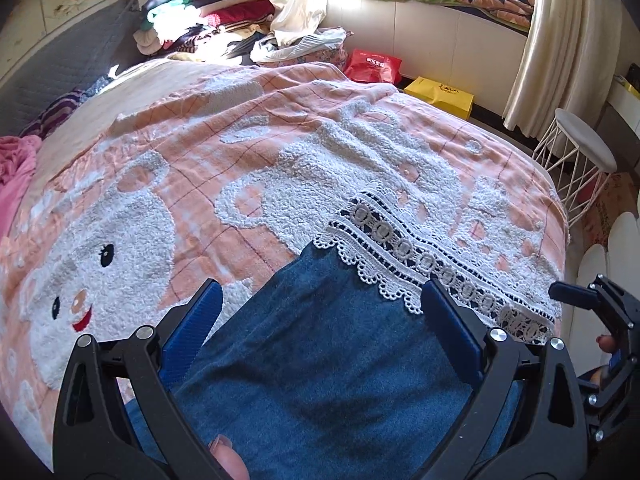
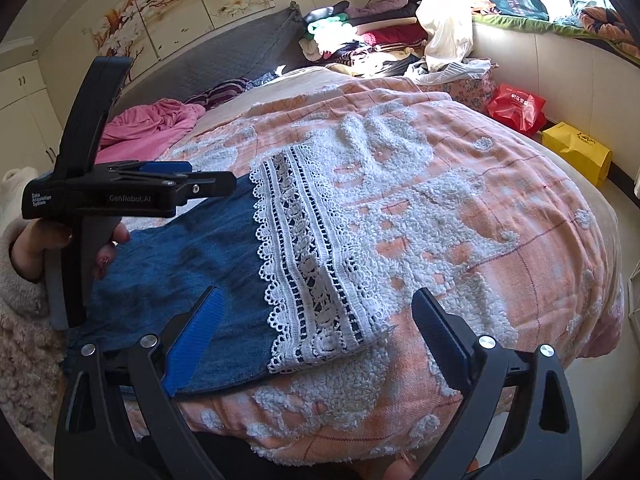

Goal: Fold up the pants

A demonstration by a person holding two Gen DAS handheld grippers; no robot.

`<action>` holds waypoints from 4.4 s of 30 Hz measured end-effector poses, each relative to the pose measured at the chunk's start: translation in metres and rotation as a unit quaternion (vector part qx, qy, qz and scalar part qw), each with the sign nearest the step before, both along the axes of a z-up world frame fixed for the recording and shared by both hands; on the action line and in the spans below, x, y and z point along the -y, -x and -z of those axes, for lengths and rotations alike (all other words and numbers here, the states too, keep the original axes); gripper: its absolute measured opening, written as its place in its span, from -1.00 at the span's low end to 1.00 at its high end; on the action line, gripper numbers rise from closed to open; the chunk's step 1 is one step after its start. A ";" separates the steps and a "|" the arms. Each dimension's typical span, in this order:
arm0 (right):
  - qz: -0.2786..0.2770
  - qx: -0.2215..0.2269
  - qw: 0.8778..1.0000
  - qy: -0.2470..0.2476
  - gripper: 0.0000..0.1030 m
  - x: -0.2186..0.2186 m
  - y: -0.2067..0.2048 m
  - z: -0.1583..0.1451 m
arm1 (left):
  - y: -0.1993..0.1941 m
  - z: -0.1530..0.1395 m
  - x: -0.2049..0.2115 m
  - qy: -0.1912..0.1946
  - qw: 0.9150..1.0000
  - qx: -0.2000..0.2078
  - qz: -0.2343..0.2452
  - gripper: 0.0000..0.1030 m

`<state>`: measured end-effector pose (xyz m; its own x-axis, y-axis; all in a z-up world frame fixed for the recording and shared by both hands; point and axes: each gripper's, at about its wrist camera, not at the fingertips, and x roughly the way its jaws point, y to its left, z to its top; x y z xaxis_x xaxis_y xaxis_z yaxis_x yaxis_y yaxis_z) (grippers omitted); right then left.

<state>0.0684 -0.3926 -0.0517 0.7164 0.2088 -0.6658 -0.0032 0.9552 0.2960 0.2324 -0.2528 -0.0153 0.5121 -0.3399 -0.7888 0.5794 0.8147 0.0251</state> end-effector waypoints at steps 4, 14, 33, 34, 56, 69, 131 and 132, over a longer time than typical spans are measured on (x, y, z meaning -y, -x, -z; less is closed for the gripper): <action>-0.008 -0.006 1.000 -0.011 0.83 -0.005 -0.008 0.005 | -0.020 0.009 0.002 0.000 1.000 -0.020 0.001 0.82; -0.005 -0.038 0.999 -0.009 0.67 -0.013 -0.032 0.023 | -0.052 0.029 0.013 0.028 0.997 -0.069 0.036 0.50; 0.005 -0.036 0.998 -0.045 -0.08 0.001 -0.034 0.026 | -0.059 0.045 0.022 0.075 0.988 -0.094 0.095 0.09; 0.006 -0.037 0.998 -0.044 -0.06 0.000 -0.034 0.026 | -0.058 0.045 0.024 0.073 0.989 -0.090 0.095 0.11; -0.049 0.021 0.992 -0.112 -0.55 -0.003 -0.021 0.002 | -0.053 0.020 -0.004 0.163 0.975 -0.139 0.058 -0.63; -0.156 0.123 0.977 -0.070 -0.55 -0.084 0.012 -0.067 | -0.009 -0.040 -0.083 0.203 0.974 -0.081 0.066 -0.63; -0.188 -0.055 0.981 -0.015 0.22 -0.172 -0.144 -0.018 | 0.019 0.036 -0.268 0.291 0.924 -0.199 -0.145 -0.58; -0.193 -0.070 0.979 -0.017 0.22 -0.174 -0.153 -0.011 | 0.020 0.036 -0.267 0.293 0.925 -0.197 -0.142 -0.58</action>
<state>0.2210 -0.2190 -0.0411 0.4826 0.4688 -0.7398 -0.3185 0.8808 0.3504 0.2125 0.0141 -0.0509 0.3586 -0.6638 -0.6563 0.2092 0.7423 -0.6365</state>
